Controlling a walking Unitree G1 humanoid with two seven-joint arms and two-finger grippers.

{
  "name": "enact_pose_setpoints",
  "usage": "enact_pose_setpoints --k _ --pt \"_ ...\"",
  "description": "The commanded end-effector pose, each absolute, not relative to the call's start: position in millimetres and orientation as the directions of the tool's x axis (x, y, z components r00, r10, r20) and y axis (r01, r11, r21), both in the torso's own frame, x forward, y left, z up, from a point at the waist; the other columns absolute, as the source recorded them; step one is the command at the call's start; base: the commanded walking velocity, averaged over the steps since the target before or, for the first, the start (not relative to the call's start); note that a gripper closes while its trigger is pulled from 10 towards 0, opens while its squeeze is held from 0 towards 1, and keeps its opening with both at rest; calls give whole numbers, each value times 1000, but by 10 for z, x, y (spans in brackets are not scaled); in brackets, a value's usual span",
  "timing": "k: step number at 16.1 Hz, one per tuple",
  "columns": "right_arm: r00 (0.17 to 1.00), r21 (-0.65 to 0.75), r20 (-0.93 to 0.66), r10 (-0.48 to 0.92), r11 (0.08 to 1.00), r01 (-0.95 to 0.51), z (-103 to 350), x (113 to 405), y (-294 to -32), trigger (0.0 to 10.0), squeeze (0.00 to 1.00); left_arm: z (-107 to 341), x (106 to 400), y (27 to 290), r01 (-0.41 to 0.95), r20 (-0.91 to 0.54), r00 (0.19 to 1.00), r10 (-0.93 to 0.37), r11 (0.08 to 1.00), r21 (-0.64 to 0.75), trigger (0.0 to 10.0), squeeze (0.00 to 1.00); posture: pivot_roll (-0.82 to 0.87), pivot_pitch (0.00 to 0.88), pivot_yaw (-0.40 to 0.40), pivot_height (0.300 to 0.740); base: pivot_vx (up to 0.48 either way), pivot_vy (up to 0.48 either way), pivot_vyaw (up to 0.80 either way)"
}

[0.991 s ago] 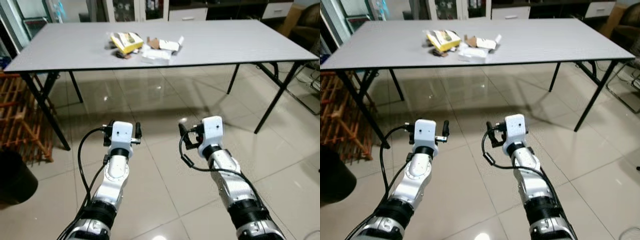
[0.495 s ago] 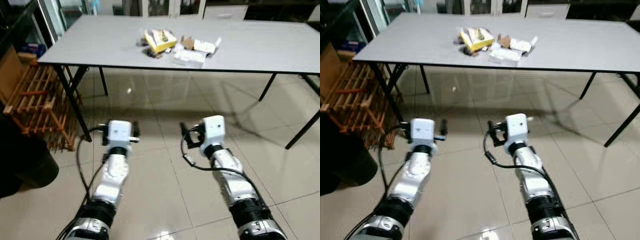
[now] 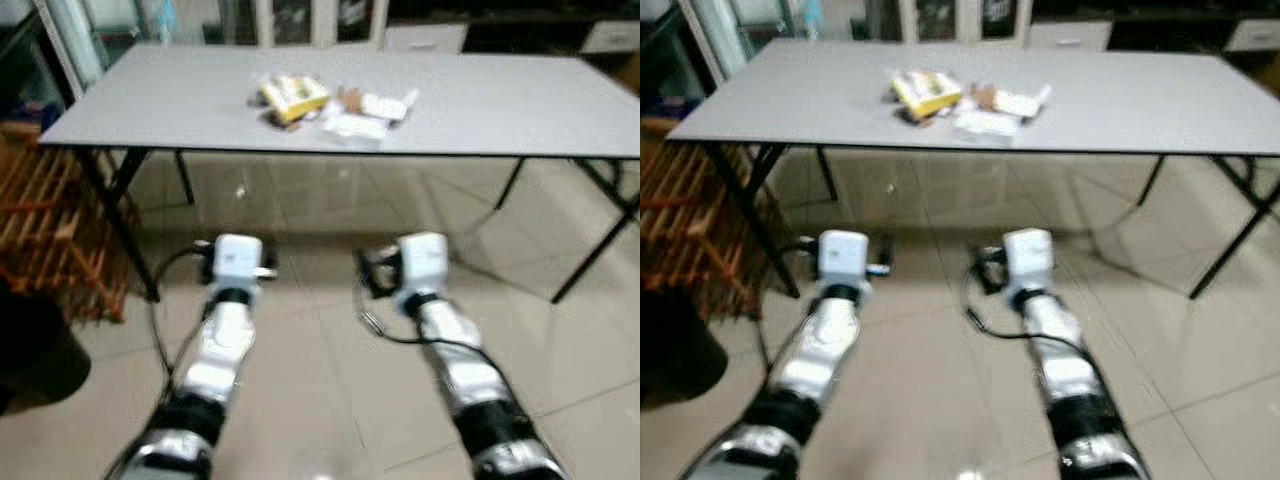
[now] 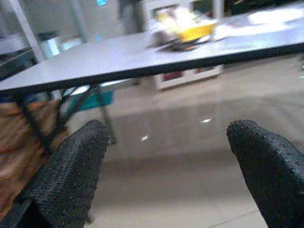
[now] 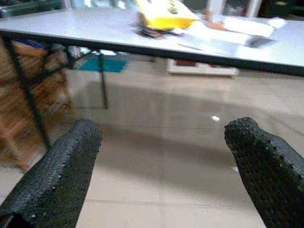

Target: Picking trash to rubbish bin

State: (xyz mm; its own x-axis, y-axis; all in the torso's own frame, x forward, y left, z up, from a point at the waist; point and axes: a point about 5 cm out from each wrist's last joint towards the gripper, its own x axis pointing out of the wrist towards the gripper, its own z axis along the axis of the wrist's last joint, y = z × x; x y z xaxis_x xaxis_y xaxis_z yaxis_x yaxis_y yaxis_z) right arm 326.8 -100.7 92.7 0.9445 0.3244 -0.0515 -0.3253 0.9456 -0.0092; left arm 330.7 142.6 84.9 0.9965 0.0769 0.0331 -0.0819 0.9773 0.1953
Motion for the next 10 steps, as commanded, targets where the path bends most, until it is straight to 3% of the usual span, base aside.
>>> enact_pose_setpoints --k 1,7,10 --pt "950 -27 -47 309 950 -310 941 3277 -1104 10000 0 849 3308 1352 -77 29 997 73 978 191 10000 0 22 28 1 740 296 0 681" --pt "948 -26 -52 314 948 -316 934 3274 -1099 10000 0 850 3312 1369 -86 27 996 82 977 195 10000 0 23 34 0 740 299 0 685" --pt "948 -21 -53 313 949 -315 932 3271 -1104 10000 0 851 3311 1372 -92 26 996 89 976 196 10000 0 22 35 0 740 300 0 0"
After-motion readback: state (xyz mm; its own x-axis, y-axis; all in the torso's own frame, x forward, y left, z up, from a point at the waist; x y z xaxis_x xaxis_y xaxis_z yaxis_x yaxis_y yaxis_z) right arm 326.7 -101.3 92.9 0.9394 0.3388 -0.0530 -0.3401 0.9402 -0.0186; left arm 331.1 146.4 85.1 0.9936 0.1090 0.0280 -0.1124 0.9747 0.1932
